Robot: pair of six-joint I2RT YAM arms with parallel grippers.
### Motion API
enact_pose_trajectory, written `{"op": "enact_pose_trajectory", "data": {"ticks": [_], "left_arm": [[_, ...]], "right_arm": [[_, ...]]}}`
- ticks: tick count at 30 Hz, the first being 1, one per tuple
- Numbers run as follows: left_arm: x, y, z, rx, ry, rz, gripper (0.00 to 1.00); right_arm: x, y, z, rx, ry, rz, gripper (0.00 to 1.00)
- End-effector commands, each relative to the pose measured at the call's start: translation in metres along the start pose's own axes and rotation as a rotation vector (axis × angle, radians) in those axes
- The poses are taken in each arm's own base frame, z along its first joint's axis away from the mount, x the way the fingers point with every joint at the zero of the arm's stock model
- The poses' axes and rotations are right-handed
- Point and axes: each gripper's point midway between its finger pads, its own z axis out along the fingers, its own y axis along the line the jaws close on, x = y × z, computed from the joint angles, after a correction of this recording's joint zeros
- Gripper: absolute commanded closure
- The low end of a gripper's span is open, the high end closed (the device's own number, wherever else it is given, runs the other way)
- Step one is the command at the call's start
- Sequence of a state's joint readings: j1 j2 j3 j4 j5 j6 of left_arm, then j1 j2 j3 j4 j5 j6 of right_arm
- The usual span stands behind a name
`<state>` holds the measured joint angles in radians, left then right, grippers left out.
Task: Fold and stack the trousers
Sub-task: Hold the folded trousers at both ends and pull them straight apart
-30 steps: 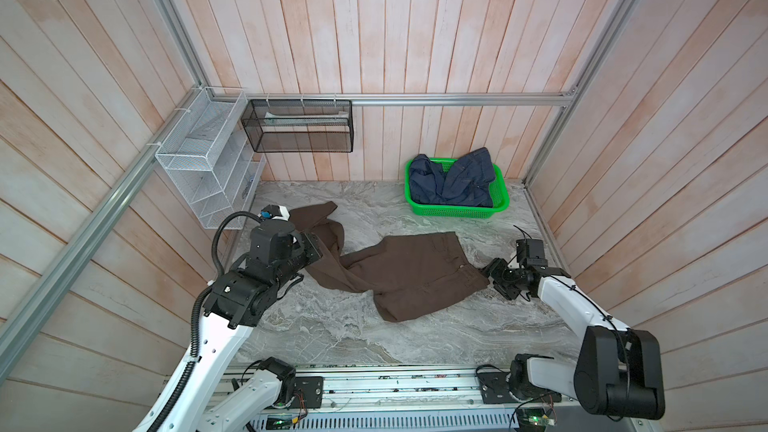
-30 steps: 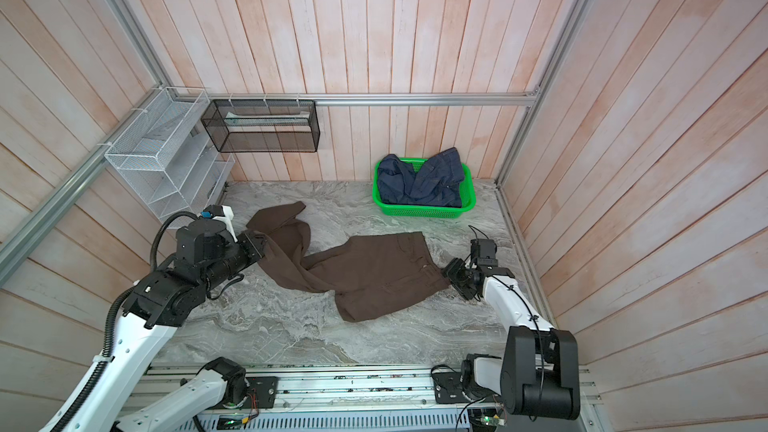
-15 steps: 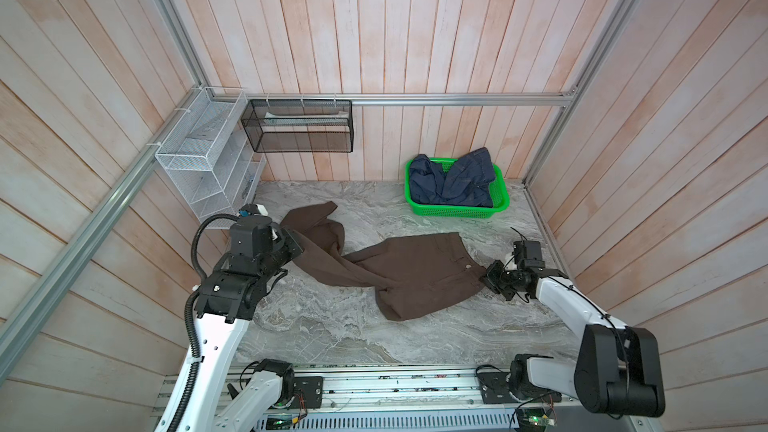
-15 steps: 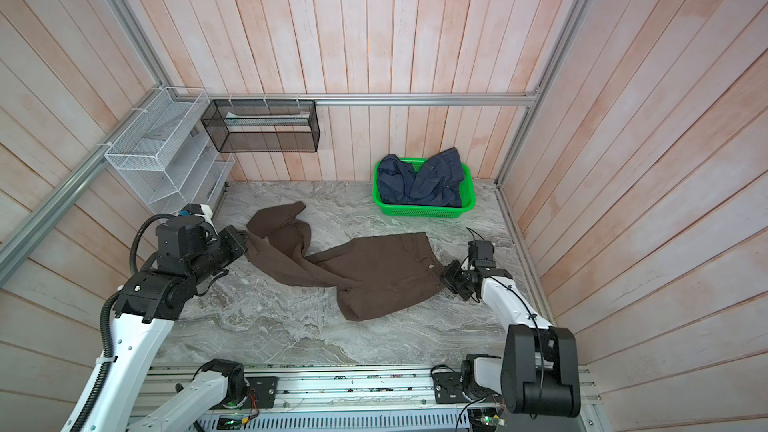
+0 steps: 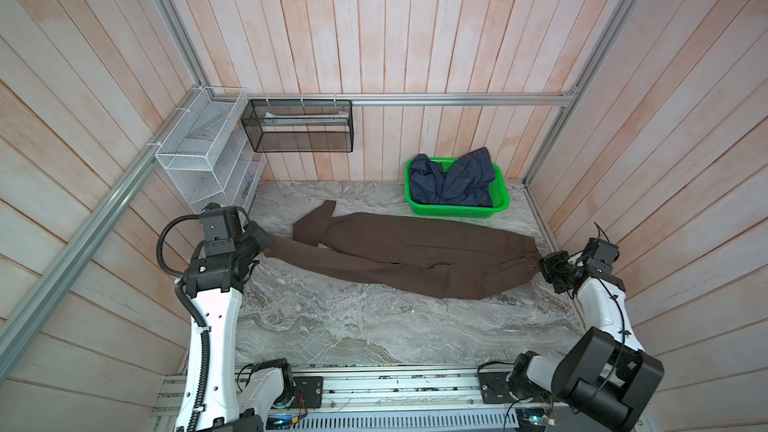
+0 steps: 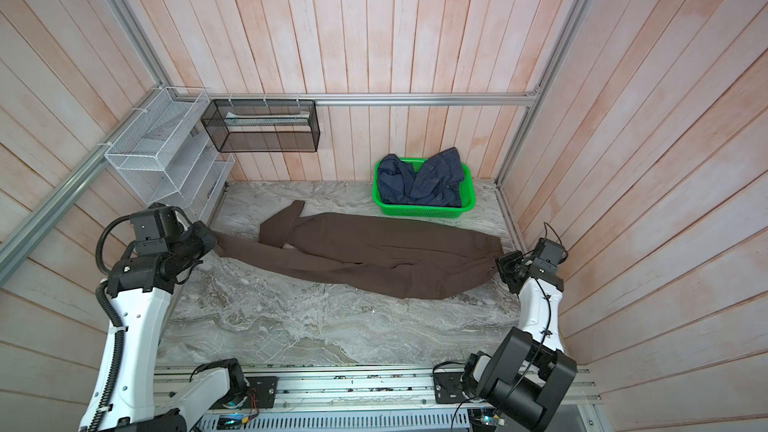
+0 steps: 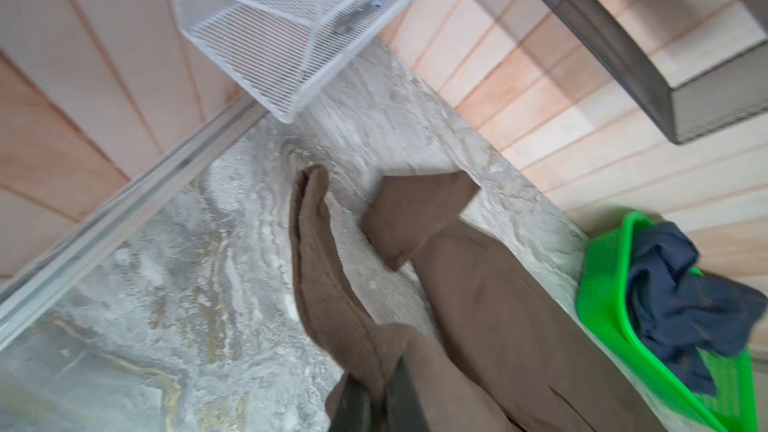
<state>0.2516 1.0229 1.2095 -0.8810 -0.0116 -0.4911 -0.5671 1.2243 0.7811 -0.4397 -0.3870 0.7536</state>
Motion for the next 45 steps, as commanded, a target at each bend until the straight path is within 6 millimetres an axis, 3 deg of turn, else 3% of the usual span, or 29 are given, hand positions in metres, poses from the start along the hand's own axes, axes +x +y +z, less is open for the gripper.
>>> {"op": "enact_pose_trajectory", "data": {"ticks": [1, 5, 10, 20, 26, 31, 35, 38, 42, 45], "left_arm": [[-0.012, 0.034, -0.005, -0.109, -0.048, 0.019, 1.00], [-0.012, 0.024, -0.002, -0.047, -0.020, 0.010, 1.00], [-0.011, -0.005, 0.009, 0.106, 0.035, -0.008, 1.00], [-0.034, -0.035, 0.048, 0.212, 0.076, -0.021, 1.00], [-0.034, -0.037, 0.075, 0.210, 0.107, -0.024, 1.00], [-0.025, -0.031, 0.098, 0.196, 0.144, -0.037, 1.00], [-0.018, -0.028, 0.110, 0.190, 0.164, -0.040, 1.00], [-0.015, -0.027, 0.114, 0.187, 0.171, -0.039, 1.00], [-0.012, -0.026, 0.119, 0.184, 0.177, -0.036, 1.00], [-0.011, -0.027, 0.122, 0.185, 0.179, -0.037, 1.00]], "right_arm": [[-0.010, 0.008, -0.004, -0.023, -0.012, -0.015, 1.00], [-0.005, 0.022, -0.001, -0.046, 0.010, -0.020, 1.00], [0.009, 0.062, 0.008, -0.071, 0.050, -0.071, 1.00], [0.013, 0.137, 0.066, -0.069, 0.124, -0.113, 0.99], [0.019, 0.153, 0.114, -0.020, 0.168, -0.119, 0.89], [0.029, 0.158, 0.139, -0.003, 0.210, -0.147, 0.69], [0.033, 0.169, 0.125, -0.021, 0.202, -0.241, 0.51], [0.023, 0.171, 0.096, -0.032, 0.134, -0.297, 0.41], [0.010, 0.146, 0.065, -0.028, 0.081, -0.283, 0.38], [0.000, 0.111, 0.061, -0.017, 0.067, -0.220, 0.41]]}}
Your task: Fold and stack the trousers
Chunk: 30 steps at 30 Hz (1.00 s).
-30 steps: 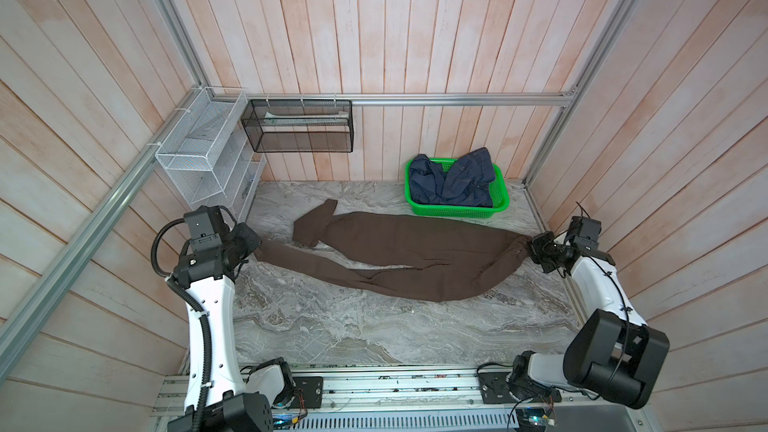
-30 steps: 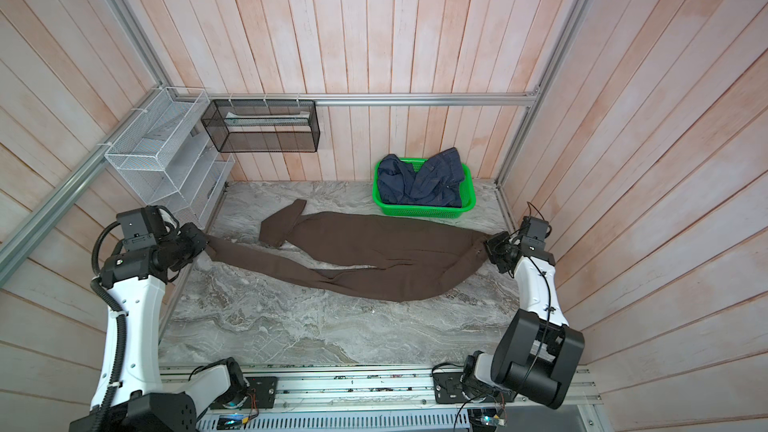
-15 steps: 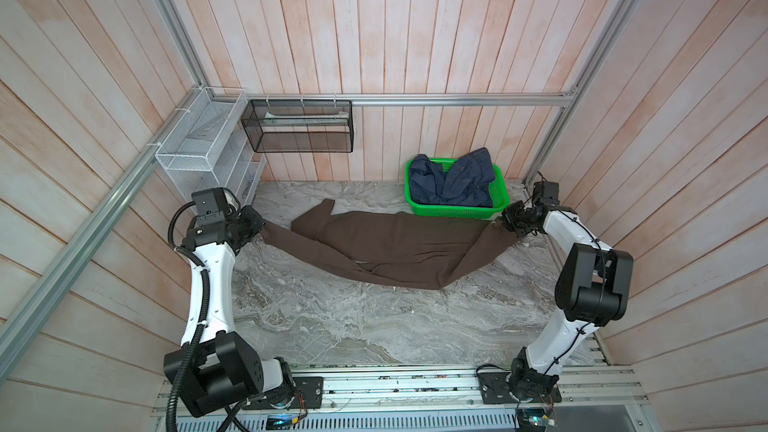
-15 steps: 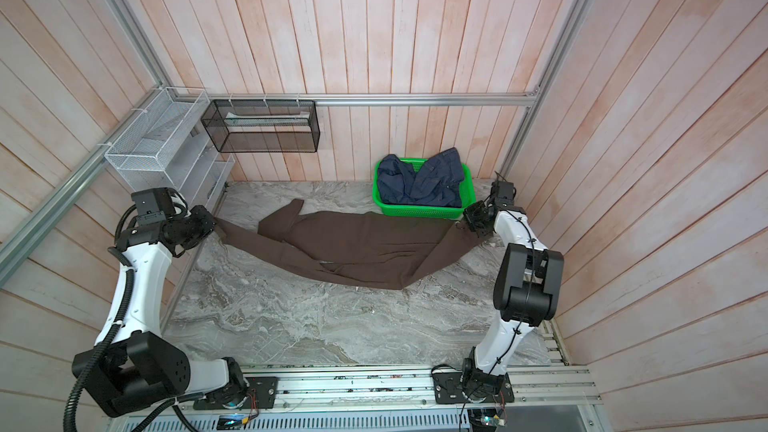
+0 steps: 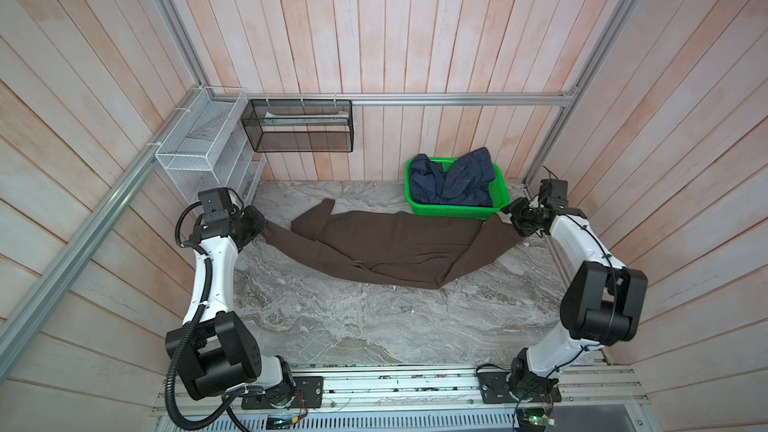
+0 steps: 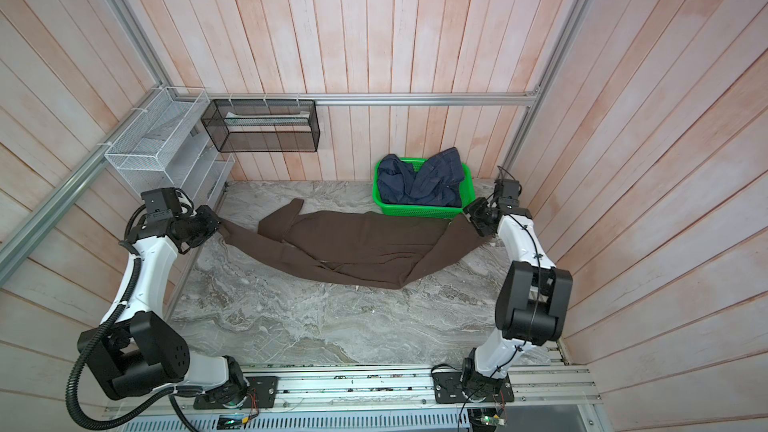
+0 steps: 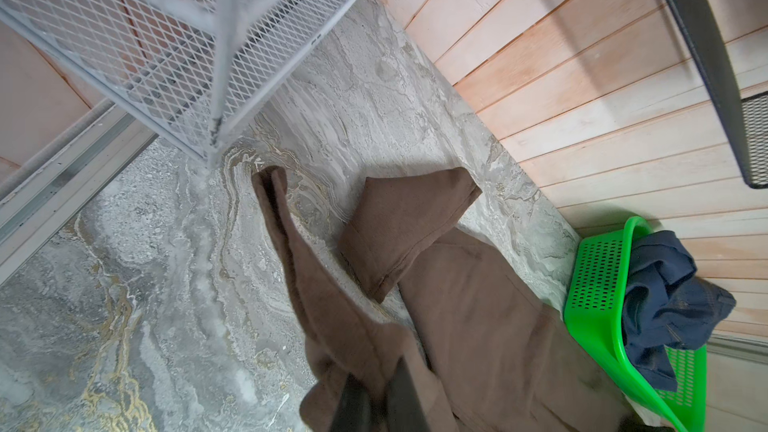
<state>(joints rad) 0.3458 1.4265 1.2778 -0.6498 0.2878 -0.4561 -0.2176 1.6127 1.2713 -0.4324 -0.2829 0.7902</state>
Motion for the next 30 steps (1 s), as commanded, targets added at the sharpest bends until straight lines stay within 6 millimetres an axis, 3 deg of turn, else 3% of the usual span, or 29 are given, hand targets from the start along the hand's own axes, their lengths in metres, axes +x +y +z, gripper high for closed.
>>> {"op": "enact_pose_trajectory", "data": {"ticks": [1, 2, 4, 5, 8, 11, 21, 30], "left_arm": [[-0.001, -0.003, 0.008, 0.023, -0.004, 0.009, 1.00], [0.000, -0.003, 0.010, 0.022, 0.000, 0.010, 1.00], [0.002, -0.003, 0.013, 0.023, 0.007, 0.009, 0.91], [0.002, -0.003, 0.015, 0.026, 0.009, 0.009, 0.85], [0.002, -0.006, 0.013, 0.035, 0.007, 0.011, 0.55], [-0.002, -0.010, 0.005, 0.044, -0.013, 0.016, 0.40], [0.004, -0.021, -0.030, 0.083, -0.057, 0.036, 0.38], [0.014, -0.020, -0.039, 0.085, -0.055, 0.044, 0.38]], "right_arm": [[0.004, -0.056, 0.004, 0.061, 0.008, 0.068, 0.44], [0.007, -0.066, 0.007, 0.039, 0.020, 0.097, 0.48], [0.009, -0.079, 0.015, 0.011, 0.034, 0.123, 0.50], [0.010, -0.080, 0.020, -0.018, 0.046, 0.122, 0.51], [0.011, -0.070, 0.034, -0.125, 0.068, 0.108, 0.56], [0.009, -0.062, 0.044, -0.192, 0.077, 0.088, 0.58], [-0.003, -0.067, 0.060, -0.169, 0.057, 0.043, 0.59], [-0.009, -0.073, 0.082, -0.143, 0.075, 0.009, 0.61]]}}
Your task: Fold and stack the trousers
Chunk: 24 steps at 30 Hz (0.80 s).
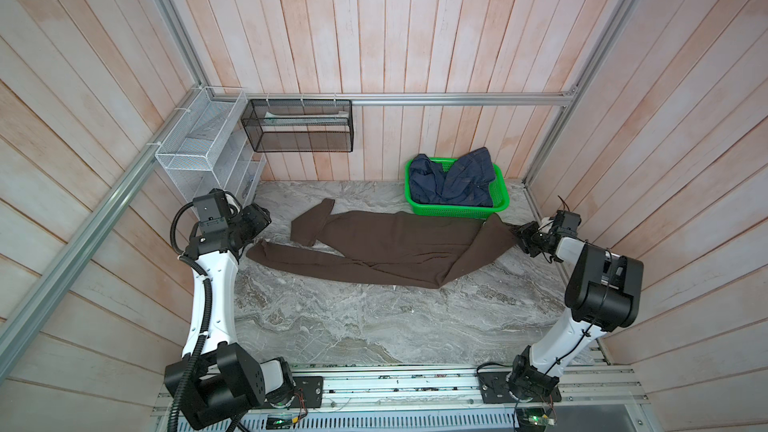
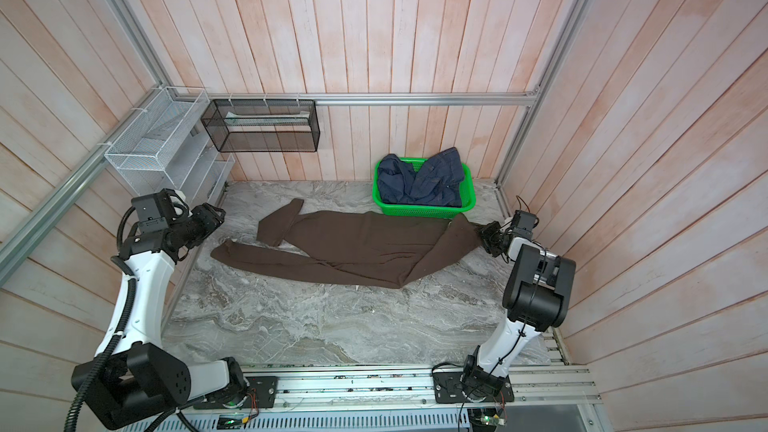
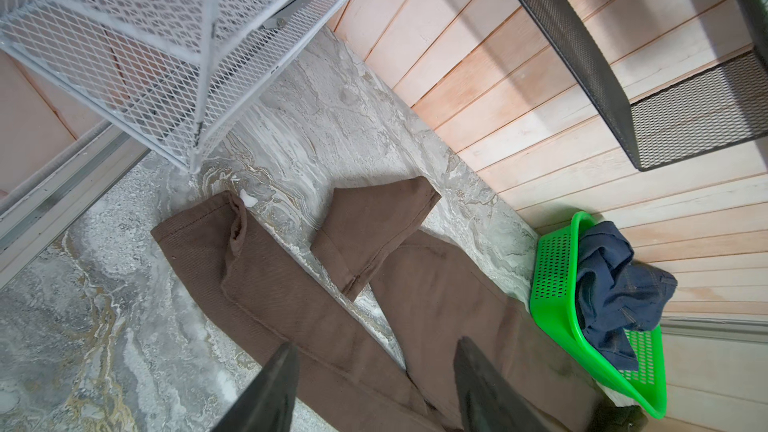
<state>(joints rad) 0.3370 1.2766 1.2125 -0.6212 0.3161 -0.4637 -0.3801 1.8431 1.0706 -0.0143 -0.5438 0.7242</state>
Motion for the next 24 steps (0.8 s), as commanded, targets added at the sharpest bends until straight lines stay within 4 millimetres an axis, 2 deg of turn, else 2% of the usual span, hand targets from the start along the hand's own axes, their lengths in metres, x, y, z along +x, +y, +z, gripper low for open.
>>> {"op": "enact_pose_trajectory", "data": {"ticks": [1, 7, 16, 19, 24], "left_arm": [[0.011, 0.000, -0.003, 0.007, 0.025, 0.010, 0.38], [0.014, 0.002, -0.002, 0.003, 0.030, 0.008, 0.38], [0.016, 0.003, -0.001, 0.003, 0.031, 0.008, 0.38], [0.018, 0.004, 0.000, 0.002, 0.035, 0.008, 0.38], [0.021, 0.007, 0.000, -0.004, 0.041, 0.007, 0.38]], "right_arm": [[-0.004, 0.002, 0.008, -0.005, 0.005, -0.048, 0.61], [0.004, 0.003, 0.022, -0.010, 0.040, -0.080, 0.65], [0.015, 0.029, 0.028, -0.040, 0.059, -0.175, 0.69], [0.017, 0.035, 0.025, -0.041, 0.058, -0.191, 0.78], [0.019, 0.046, 0.011, -0.055, 0.058, -0.192, 0.99]]}}
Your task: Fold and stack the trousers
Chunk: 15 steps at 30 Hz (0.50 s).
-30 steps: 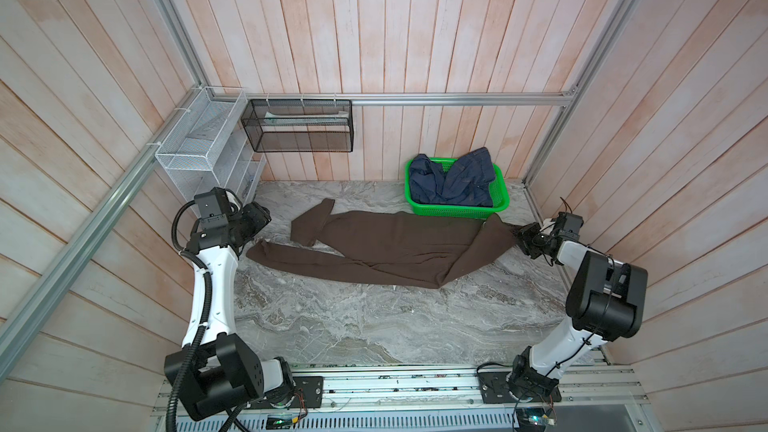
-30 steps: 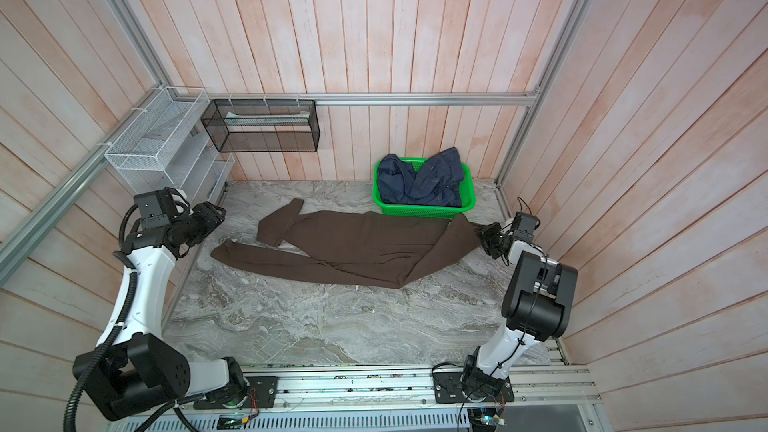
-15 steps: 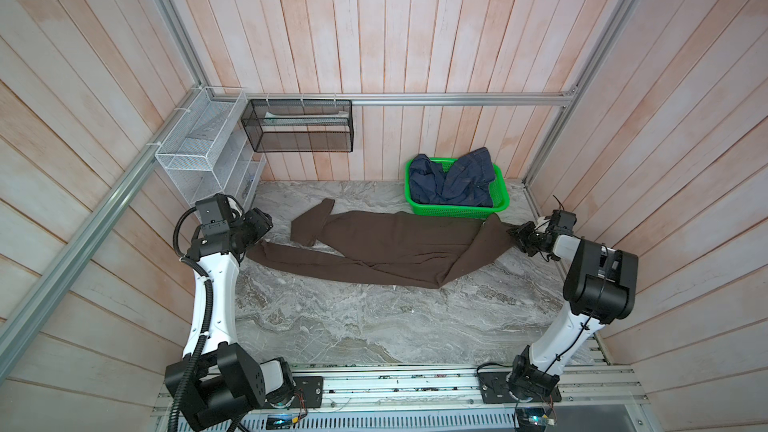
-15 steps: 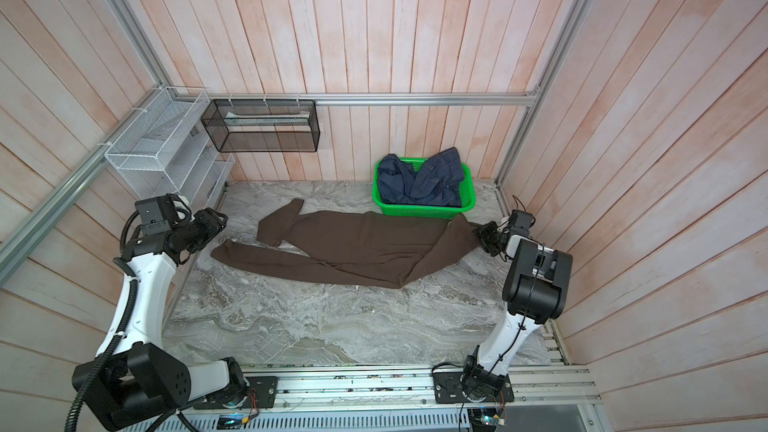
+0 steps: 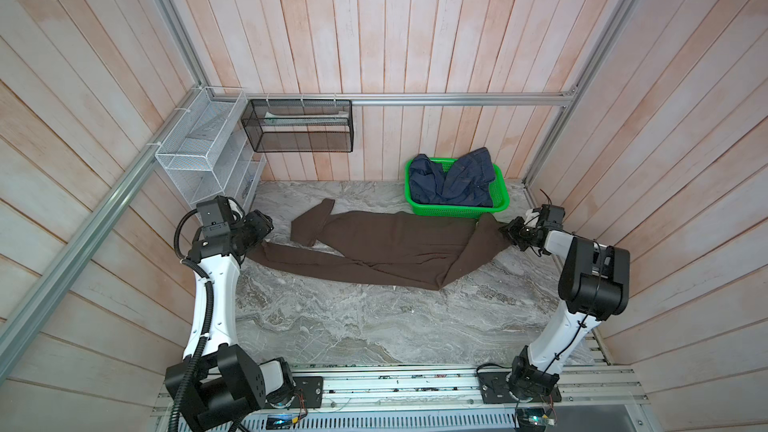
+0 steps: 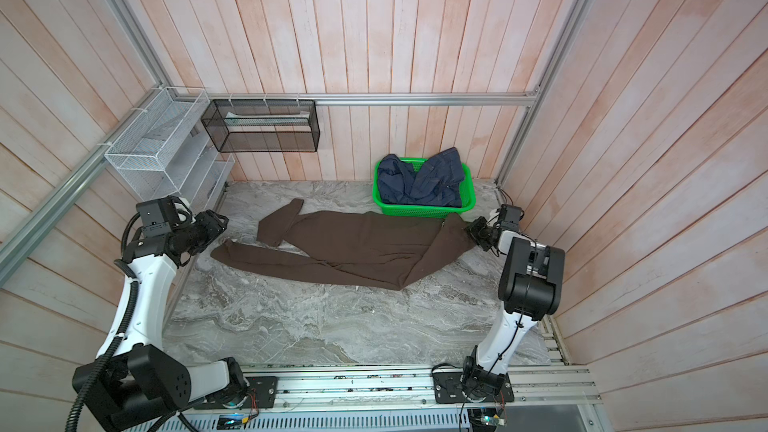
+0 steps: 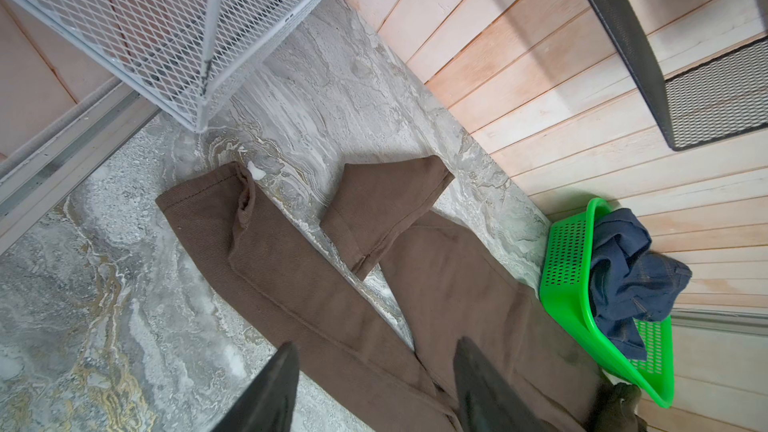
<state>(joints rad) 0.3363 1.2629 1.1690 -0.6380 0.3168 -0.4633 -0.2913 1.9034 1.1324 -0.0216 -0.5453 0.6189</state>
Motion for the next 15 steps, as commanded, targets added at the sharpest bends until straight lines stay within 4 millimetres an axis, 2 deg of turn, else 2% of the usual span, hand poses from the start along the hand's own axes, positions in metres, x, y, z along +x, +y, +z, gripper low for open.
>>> {"op": "enact_pose_trajectory", "data": {"ticks": [1, 5, 10, 15], "left_arm": [[0.006, -0.001, -0.003, 0.011, 0.001, 0.020, 0.38], [0.012, 0.005, -0.003, -0.010, 0.010, 0.015, 0.38], [0.029, 0.021, -0.001, -0.028, 0.035, -0.030, 0.38], [0.051, 0.043, 0.007, -0.066, 0.068, -0.107, 0.37]], "right_arm": [[-0.005, 0.027, -0.021, -0.042, -0.014, -0.031, 1.00], [-0.003, 0.051, -0.055, -0.094, -0.026, 0.042, 1.00], [-0.002, 0.061, -0.102, -0.092, -0.064, 0.194, 1.00], [0.002, 0.068, -0.127, -0.099, -0.055, 0.263, 1.00]]}}
